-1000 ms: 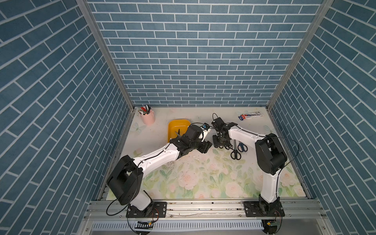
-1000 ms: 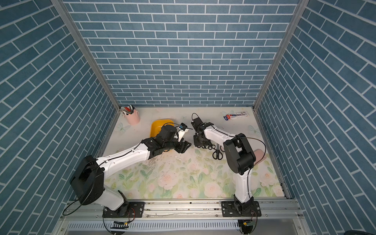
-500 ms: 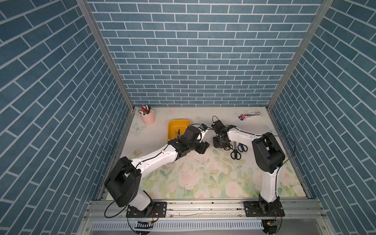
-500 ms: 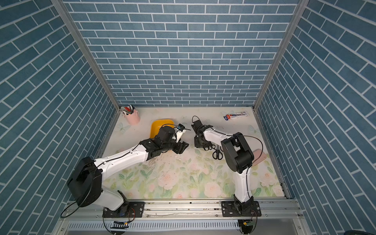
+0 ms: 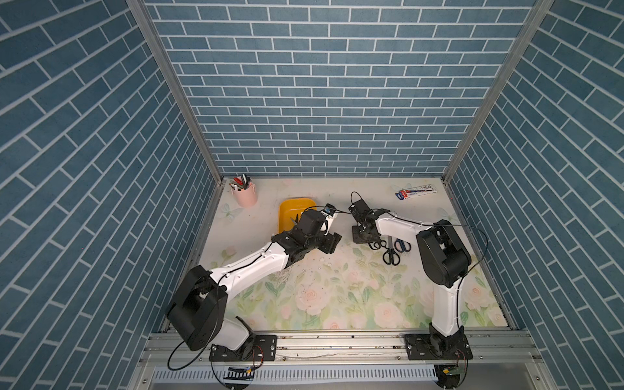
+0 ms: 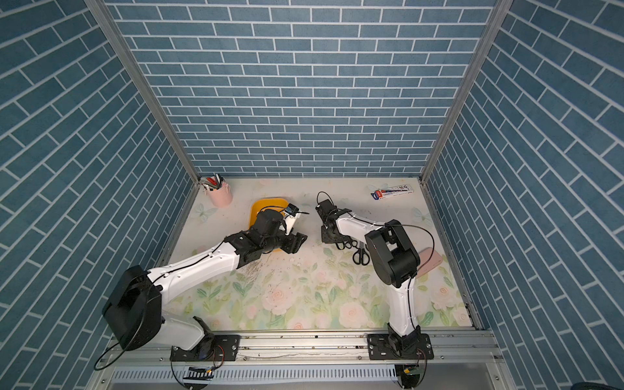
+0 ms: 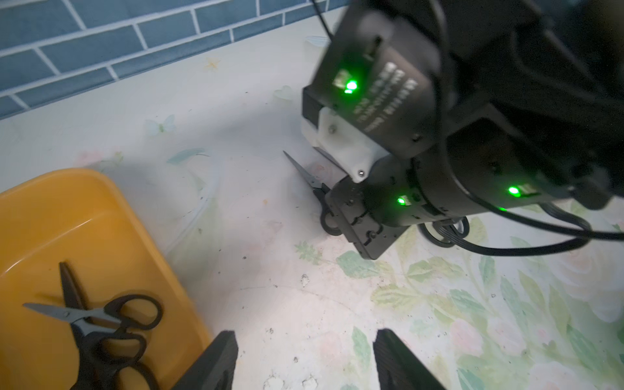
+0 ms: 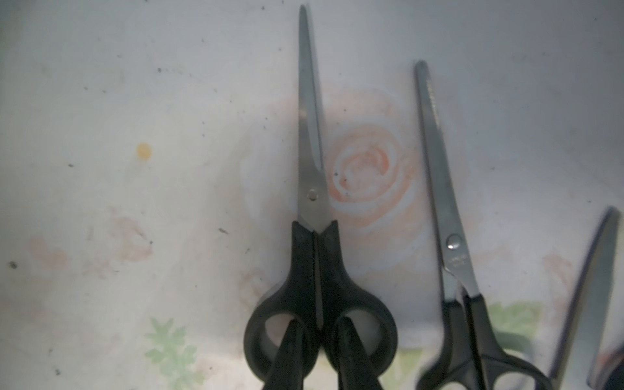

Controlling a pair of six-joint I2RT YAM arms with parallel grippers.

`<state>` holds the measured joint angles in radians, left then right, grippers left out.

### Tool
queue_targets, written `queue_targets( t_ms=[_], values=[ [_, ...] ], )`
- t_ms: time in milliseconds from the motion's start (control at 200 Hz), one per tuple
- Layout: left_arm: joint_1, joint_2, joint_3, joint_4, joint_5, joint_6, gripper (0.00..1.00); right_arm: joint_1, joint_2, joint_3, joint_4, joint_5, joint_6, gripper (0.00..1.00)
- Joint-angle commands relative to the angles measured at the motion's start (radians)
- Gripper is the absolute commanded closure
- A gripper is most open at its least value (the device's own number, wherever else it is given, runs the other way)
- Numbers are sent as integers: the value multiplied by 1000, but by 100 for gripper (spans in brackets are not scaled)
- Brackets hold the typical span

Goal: Put the scissors into the storage box
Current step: Pick up the scissors from the center of the board, then place the scissors in the storage box.

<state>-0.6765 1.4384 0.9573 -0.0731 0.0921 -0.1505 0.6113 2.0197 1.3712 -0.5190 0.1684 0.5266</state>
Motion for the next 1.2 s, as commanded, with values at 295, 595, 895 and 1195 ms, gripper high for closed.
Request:
queue_targets(
  t_ms=[295, 595, 895, 1195],
  values=[
    [316, -152, -158, 141, 85, -260, 35, 59, -68, 126, -102, -23, -116, 100],
    [576, -194, -202, -23, -20, -316, 38, 216, -42, 341, -57, -167, -128, 100],
    [601, -167, -199, -29, 12, -277, 42, 278, 155, 532, 3, -284, -45, 100],
    [601, -151, -200, -42, 32, -246, 46, 287, 291, 632, -2, -279, 62, 100]
  ],
)
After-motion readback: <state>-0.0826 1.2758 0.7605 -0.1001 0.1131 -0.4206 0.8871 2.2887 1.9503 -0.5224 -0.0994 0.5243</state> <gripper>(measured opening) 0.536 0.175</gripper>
